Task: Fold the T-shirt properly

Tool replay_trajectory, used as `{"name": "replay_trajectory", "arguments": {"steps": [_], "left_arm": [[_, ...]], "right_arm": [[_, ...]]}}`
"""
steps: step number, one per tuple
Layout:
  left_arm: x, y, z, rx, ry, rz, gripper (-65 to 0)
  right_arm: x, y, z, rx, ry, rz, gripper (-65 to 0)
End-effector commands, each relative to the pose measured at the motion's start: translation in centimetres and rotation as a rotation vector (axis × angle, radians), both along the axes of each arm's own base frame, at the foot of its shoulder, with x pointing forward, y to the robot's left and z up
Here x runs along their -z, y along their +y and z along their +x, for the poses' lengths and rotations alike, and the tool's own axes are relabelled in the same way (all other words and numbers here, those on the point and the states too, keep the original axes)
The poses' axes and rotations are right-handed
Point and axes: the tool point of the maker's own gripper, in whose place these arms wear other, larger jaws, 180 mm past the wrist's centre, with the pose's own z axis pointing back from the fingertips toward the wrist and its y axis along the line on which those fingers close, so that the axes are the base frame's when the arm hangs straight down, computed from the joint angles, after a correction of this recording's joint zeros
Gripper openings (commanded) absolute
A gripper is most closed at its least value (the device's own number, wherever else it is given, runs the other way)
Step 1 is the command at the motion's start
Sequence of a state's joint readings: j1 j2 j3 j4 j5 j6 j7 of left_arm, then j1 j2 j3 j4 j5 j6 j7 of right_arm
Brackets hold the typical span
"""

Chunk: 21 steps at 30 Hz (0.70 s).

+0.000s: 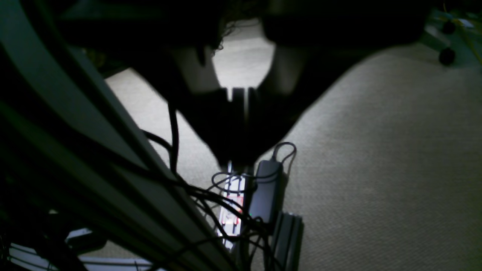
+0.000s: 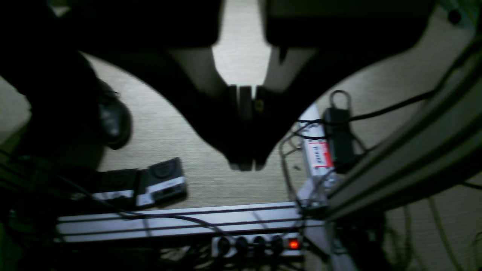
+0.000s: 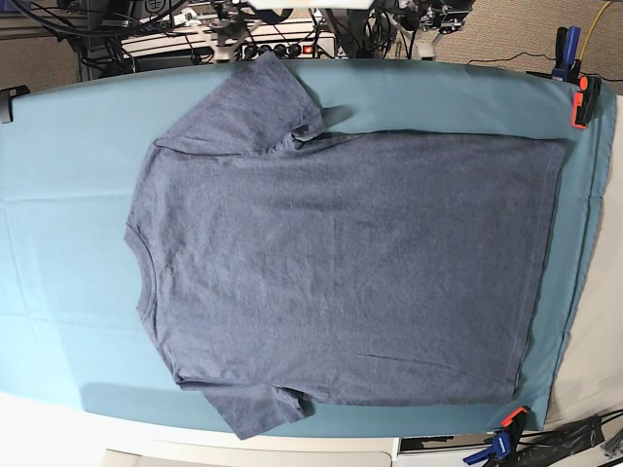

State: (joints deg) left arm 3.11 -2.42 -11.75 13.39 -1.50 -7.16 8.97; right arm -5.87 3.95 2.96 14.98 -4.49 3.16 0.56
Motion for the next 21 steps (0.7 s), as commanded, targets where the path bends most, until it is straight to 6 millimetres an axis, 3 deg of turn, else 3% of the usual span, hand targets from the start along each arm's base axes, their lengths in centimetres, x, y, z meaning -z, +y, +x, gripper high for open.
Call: {"name": "replay_trajectory", "arguments": {"steps": [1, 7, 17, 21], "left_arm": [[0.0, 0.3, -0.1, 0.004, -0.001, 0.000, -65.0], [-0.6, 1.1, -2.4, -0.047, 0.009, -0.030, -65.0], [-2.6, 7.4, -7.2, -0.021, -0.014, 0.071, -65.0], [-4.6, 8.3, -8.4, -0.050, -0.032, 0.019, -65.0]], "right_arm": [[-0.2, -0.9, 0.3, -0.002, -0.019, -0.014, -65.0], [-0.5, -3.7, -1.5, -0.009, 0.005, -0.057, -65.0], [-1.4, -6.5, -4.9, -0.034, 0.024, -0.104, -65.0], [-2.4, -7.4, -6.8, -0.061, 0.017, -0.124, -65.0]]}}
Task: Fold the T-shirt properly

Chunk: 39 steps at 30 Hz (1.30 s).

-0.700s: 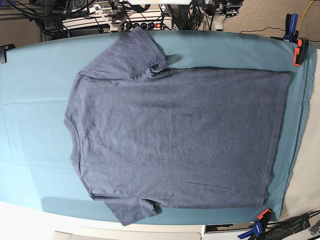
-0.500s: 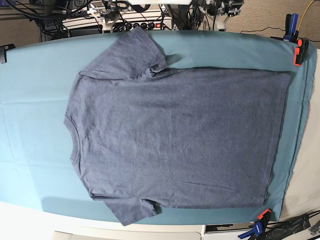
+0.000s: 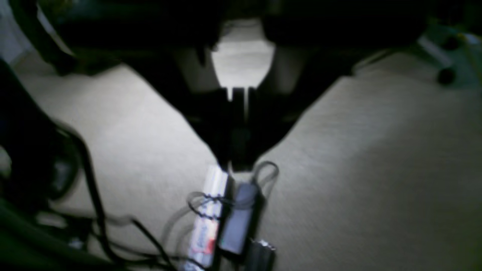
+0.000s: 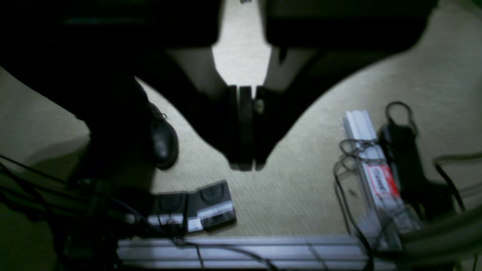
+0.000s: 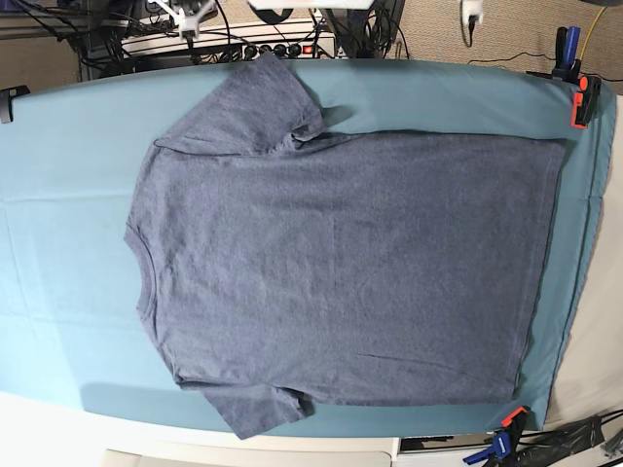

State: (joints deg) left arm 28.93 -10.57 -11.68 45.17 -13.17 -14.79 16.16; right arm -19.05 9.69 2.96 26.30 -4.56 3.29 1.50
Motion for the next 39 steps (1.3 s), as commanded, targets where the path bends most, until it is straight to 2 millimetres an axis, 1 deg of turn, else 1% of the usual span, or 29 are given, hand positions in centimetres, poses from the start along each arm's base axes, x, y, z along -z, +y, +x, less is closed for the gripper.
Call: {"name": "replay_trajectory", "arguments": {"steps": [1, 4, 8, 13, 17, 19, 23, 26, 28, 31, 34, 36, 39], "left_arm": [[-0.8, 0.6, 0.0, 0.008, -0.024, -0.012, -65.0], [-2.8, 0.5, -0.1, 0.050, -0.085, -0.054, -65.0], [-5.7, 0.6, 0.4, 0.113, -0.157, -0.064, -65.0], [-9.4, 0.6, 1.2, 0.153, -0.199, -0.093, -65.0], [-12.6, -0.6, 2.5, 0.245, -0.263, -0.149, -65.0], [-14.0, -1.2, 3.5, 0.263, -0.307, -0.154, -65.0], [-16.8, -2.9, 5.4, 0.330, -0.383, -0.190, -65.0], [-18.8, -4.4, 6.9, 0.403, -0.434, -0.228, -65.0], [-20.2, -5.3, 8.0, 0.446, -0.473, -0.243, -65.0], [-22.4, -6.3, 10.0, 0.505, -0.555, -0.243, -64.6], [-24.7, -6.8, 11.8, 0.572, -0.637, -0.222, -62.3], [-25.7, -6.7, 12.9, 0.638, -0.675, -0.190, -62.3], [-26.5, -5.8, 14.6, 0.755, -0.719, -0.098, -62.3]], "right_arm": [[-0.5, -1.0, -0.6, -0.011, -0.005, -0.017, -65.0], [-1.6, -2.1, -2.1, -0.039, -0.009, -0.037, -65.0], [-3.5, -3.5, -3.1, -0.091, -0.033, -0.063, -65.0], [-6.5, -4.4, -3.9, -0.170, -0.088, -0.081, -65.0], [-8.8, -4.5, -4.0, -0.227, -0.133, -0.092, -65.0], [-10.0, -4.8, -3.6, -0.250, -0.170, -0.123, -65.0], [-13.5, -6.0, -1.6, -0.291, -0.301, -0.254, -65.0], [-16.9, -7.3, 0.5, -0.305, -0.414, -0.407, -65.0], [-19.4, -8.1, 2.3, -0.336, -0.494, -0.510, -65.0], [-23.3, -8.5, 5.4, -0.470, -0.602, -0.658, -65.0], [-26.7, -8.2, 8.5, -0.614, -0.712, -0.783, -65.0], [-27.6, -7.1, 10.0, -0.721, -0.758, -0.797, -65.0], [-29.0, -5.4, 11.9, -0.876, -0.821, -0.819, -65.0]]}}
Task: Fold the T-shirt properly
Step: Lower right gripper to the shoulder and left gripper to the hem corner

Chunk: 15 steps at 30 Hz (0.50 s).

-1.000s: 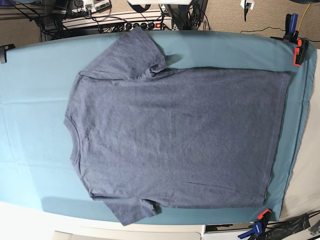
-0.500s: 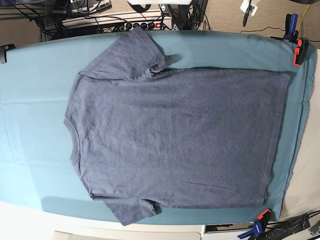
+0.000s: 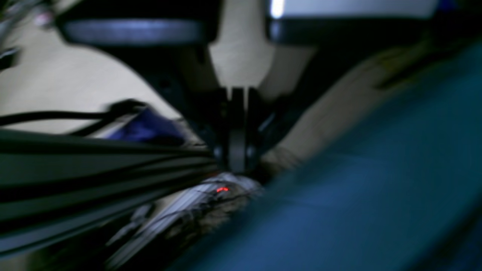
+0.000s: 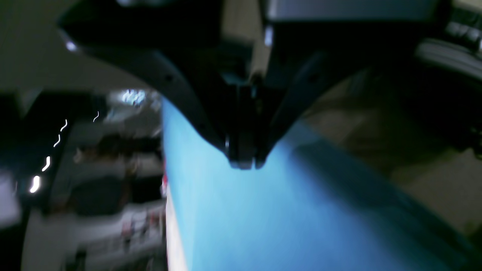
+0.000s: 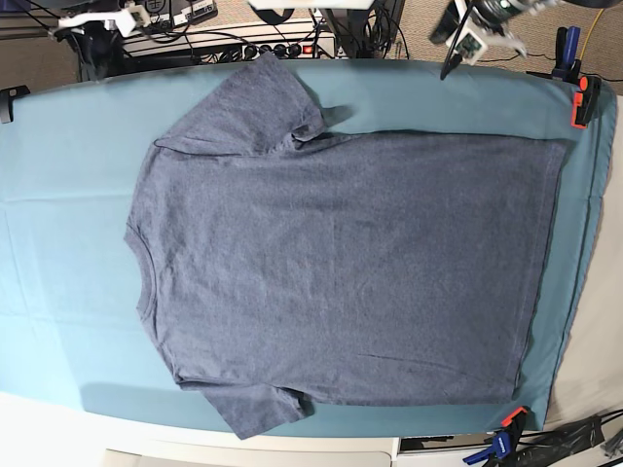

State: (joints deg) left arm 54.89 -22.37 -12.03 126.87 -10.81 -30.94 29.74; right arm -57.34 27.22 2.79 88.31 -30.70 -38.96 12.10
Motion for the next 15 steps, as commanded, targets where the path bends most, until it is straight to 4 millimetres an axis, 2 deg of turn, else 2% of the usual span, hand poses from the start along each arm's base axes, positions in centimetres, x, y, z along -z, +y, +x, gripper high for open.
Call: {"name": "replay_trajectory", "arguments": {"steps": [1, 6, 10, 11, 15], "left_arm": [[-0.9, -0.1, 0.7, 0.027, -0.043, 0.007, -62.3], [-0.9, 2.7, 3.7, 0.044, -0.145, 0.175, -62.3], [-1.4, 5.4, 6.1, 0.091, -0.235, 0.342, -62.3], [-1.6, 6.2, 6.6, 0.104, -0.257, 0.395, -62.3], [-2.5, 8.8, 8.3, 0.195, -0.332, 0.566, -59.0]], "right_arm": [[-1.1, 0.4, 0.6, -0.052, -0.025, -0.030, -65.0], [-2.9, 3.6, 2.9, -0.279, -0.073, -0.150, -65.0], [-4.5, 5.3, 4.1, -0.390, -0.115, -0.207, -65.0], [-4.4, 5.5, 4.4, -0.407, -0.095, -0.208, -65.0], [-1.9, 5.8, 5.0, -0.468, 0.123, -0.185, -65.0]]}}
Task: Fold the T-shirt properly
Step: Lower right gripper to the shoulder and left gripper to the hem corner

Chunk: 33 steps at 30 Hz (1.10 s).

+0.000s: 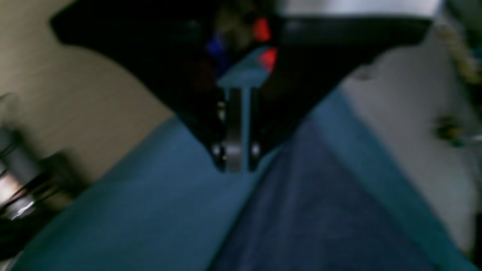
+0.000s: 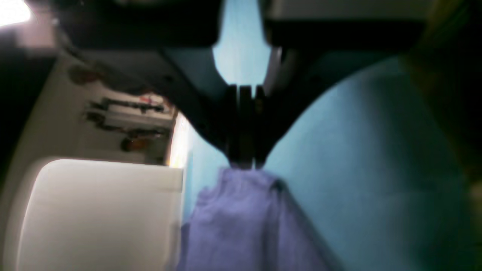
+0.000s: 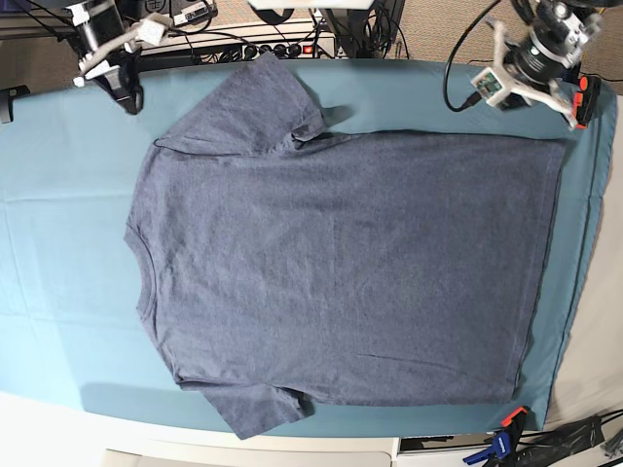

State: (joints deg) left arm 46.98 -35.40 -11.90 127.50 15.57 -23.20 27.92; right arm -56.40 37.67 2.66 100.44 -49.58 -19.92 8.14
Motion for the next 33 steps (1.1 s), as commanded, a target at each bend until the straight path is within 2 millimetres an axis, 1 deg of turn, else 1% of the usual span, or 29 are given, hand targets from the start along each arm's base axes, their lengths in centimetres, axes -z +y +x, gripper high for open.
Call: {"name": "replay_trajectory", "arguments": {"steps": [1, 4, 7, 12, 15, 18, 20, 23, 25, 28, 29, 30, 33], "left_arm": [[-1.0, 0.2, 0.7, 0.042, -0.038, 0.028, -58.0], [-1.6, 1.3, 1.4, 0.116, -0.062, 0.122, -57.0], [-1.9, 1.7, 1.8, 0.146, -0.068, 0.155, -57.0], [-2.1, 1.0, 1.9, 0.174, -0.084, 0.128, -56.9], [-2.1, 1.0, 1.9, 0.176, -0.085, 0.127, -56.6], [-2.2, 0.9, 2.0, 0.178, -0.088, 0.123, -50.2], [-2.1, 0.9, 1.9, 0.179, -0.087, 0.121, -45.8], [-2.1, 0.9, 1.9, 0.178, -0.087, 0.120, -45.2], [-2.1, 0.7, 1.9, 0.175, -0.084, 0.108, -45.2], [-2.1, 0.5, 1.8, 0.167, -0.078, 0.083, -45.2], [-2.0, 0.5, 1.8, 0.166, -0.078, 0.083, -45.2], [-2.0, 0.5, 1.8, 0.165, -0.078, 0.082, -45.2], [-2.0, 0.4, 1.8, 0.165, -0.078, 0.082, -45.2]], "right_arm": [[-0.4, 0.2, 0.3, -0.026, 0.016, -0.011, -65.0], [1.0, 0.5, 0.0, -0.047, 0.174, -0.044, -65.0], [1.0, 0.9, 0.2, -0.055, 0.221, -0.058, -65.0], [-0.3, 1.3, 2.4, -0.057, 0.153, -0.049, -65.0], [-1.0, 0.5, 4.0, -0.002, 0.114, -0.040, -65.0], [-1.7, -0.4, 5.4, 0.055, 0.077, -0.045, -65.0], [-1.9, -0.6, 5.8, 0.060, 0.064, -0.054, -65.0], [-1.8, -0.3, 5.7, 0.040, 0.063, -0.071, -65.0], [-1.6, 0.0, 5.5, 0.029, 0.073, -0.066, -59.4], [-1.1, 1.0, 5.3, 0.006, 0.097, -0.035, -45.9], [-0.9, 1.4, 5.2, -0.004, 0.105, -0.025, -42.3], [-0.8, 1.8, 5.2, -0.012, 0.102, -0.018, -40.9], [-1.4, 3.5, 5.7, -0.028, 0.035, 0.023, -40.9]]}}
